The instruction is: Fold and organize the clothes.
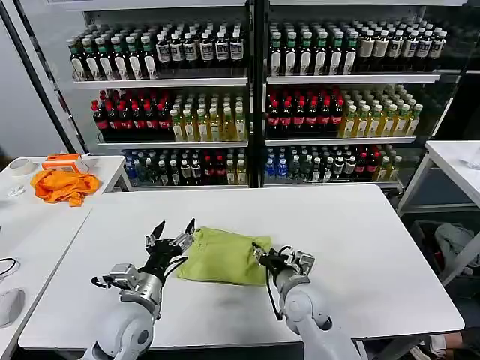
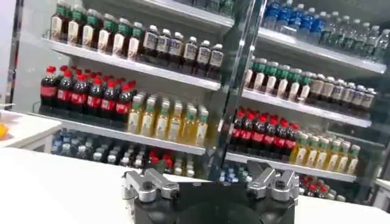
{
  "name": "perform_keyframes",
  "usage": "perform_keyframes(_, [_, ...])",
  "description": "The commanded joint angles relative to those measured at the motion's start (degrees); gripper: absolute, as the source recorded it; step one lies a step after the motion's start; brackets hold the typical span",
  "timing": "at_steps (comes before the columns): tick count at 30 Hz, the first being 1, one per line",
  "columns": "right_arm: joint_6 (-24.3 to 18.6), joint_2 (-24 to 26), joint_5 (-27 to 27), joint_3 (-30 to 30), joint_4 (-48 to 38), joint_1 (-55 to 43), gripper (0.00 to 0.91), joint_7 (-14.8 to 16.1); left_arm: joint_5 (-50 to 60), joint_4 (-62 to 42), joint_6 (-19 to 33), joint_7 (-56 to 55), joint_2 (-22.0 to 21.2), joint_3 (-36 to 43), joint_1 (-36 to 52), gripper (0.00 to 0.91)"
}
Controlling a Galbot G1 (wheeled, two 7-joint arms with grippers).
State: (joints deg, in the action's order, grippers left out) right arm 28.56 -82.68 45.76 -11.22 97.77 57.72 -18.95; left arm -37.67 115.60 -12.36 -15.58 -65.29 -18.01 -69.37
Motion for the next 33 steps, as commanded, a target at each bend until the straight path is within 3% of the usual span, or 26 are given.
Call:
perform_keyframes(1, [-0.82,-1.28,2.59,0.70,-4.22,-3.10,0.000,-0.39,-0.19,-0.40,0.20,0.01,-0.24,-1.11,-0.25,0.907])
perform_keyframes(20, [-2.07,4.66,1.81,-2.76,-7.49,-7.85,0.000,0.93,-0.06,-1.20,0.45,0.17,-1.09,-0.73,0.00,0.907])
perform_keyframes(33, [-4.23,8.58,-8.40,-3.43,-20.11,-16.52,0.000,7.71,1.61,-1.11,0.34,0.35,-1.38,0.52,0.03,0.907])
